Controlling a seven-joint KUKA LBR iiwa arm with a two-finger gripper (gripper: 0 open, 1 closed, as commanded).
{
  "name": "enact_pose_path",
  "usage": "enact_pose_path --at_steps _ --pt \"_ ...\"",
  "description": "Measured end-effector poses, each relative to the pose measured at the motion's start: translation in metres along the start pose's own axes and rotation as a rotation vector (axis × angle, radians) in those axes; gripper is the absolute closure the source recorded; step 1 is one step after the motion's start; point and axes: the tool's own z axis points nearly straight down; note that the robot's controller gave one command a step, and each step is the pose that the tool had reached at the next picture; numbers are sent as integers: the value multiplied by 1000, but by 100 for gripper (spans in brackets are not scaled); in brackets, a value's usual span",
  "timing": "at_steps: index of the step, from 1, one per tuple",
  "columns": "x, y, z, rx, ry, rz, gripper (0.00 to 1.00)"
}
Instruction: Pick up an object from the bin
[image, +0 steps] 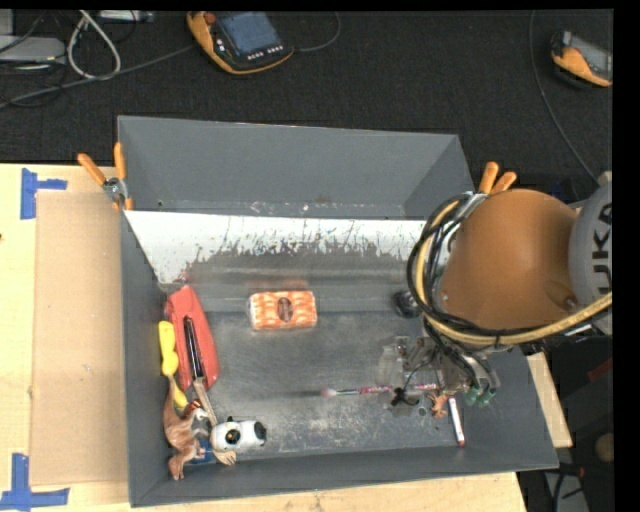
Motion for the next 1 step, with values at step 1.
enact_pose_path --at_steps 1 --pt "1 0 39 0 9 0 100"
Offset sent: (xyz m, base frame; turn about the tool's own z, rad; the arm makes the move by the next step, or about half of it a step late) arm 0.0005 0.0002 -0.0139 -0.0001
